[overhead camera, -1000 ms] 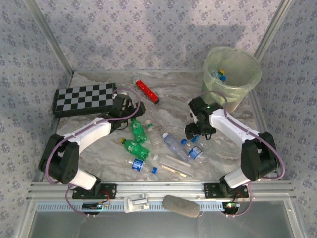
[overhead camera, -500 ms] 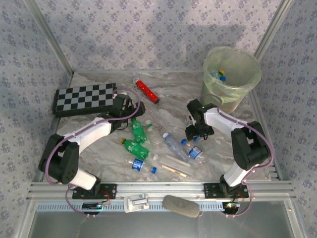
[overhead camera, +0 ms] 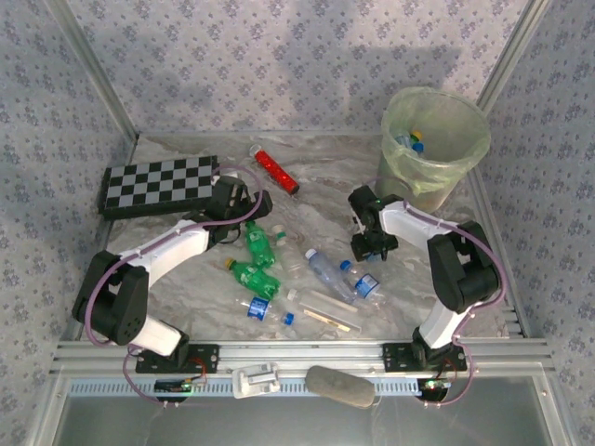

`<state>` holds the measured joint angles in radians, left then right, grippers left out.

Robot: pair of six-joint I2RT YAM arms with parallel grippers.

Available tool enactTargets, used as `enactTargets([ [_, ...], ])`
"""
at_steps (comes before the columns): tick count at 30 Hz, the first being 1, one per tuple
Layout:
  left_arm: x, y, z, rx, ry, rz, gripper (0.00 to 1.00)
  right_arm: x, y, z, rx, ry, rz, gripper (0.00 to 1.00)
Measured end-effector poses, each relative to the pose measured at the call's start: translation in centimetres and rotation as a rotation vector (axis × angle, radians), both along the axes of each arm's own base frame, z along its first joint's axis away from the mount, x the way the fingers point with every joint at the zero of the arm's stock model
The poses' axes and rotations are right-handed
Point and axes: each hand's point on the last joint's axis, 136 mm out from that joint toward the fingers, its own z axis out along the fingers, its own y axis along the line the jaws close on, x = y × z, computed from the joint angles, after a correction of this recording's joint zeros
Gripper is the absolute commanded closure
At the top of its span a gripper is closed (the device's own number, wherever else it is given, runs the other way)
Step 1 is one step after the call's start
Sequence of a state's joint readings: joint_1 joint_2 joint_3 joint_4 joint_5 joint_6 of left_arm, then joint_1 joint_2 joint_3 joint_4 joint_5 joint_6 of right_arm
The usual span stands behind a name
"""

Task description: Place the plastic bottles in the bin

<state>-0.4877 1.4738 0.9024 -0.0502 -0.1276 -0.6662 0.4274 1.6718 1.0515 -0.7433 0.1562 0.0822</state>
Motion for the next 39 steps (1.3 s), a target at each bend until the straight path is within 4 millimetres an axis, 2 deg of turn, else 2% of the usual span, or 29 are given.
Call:
enactTargets([
  [4,0.3,0.6,0.0,-0.009,0.002,0.023,0.0,1.1,0.5,2.5,0.044,-0.093,0.007,0.43],
  [8,0.5,1.2,0.1,-0.015,0.003,0.043,0.0,3.2,2.1,7.5,0.15,-0.249,0.019,0.45],
  [13,0.5,1.3,0.8,-0.029,-0.013,0.055,0.0,6.6,4.1,16.7,0.332,-0.492,0.039,0.46],
  [17,0.6,1.6,1.6,-0.036,-0.033,0.067,0.0,8.6,4.8,24.5,0.464,-0.685,0.06,0.48],
  [21,0.5,1.7,2.2,-0.046,-0.046,0.075,0.0,9.8,3.9,30.8,0.546,-0.836,0.065,0.5],
  [24,0.5,1.7,2.5,-0.05,-0.052,0.075,0.0,10.5,2.3,34.1,0.563,-0.927,0.044,0.51],
  [28,0.5,1.7,2.7,-0.051,-0.055,0.075,0.0,11.5,-0.6,36.9,0.55,-1.024,-0.007,0.5],
  [35,0.4,1.7,2.6,-0.05,-0.052,0.075,0.0,12.9,-5.4,38.8,0.511,-1.111,-0.115,0.51],
  [39,0.4,1.7,2.6,-0.054,-0.05,0.079,0.0,14.7,-7.6,39.6,0.473,-1.153,-0.168,0.51],
])
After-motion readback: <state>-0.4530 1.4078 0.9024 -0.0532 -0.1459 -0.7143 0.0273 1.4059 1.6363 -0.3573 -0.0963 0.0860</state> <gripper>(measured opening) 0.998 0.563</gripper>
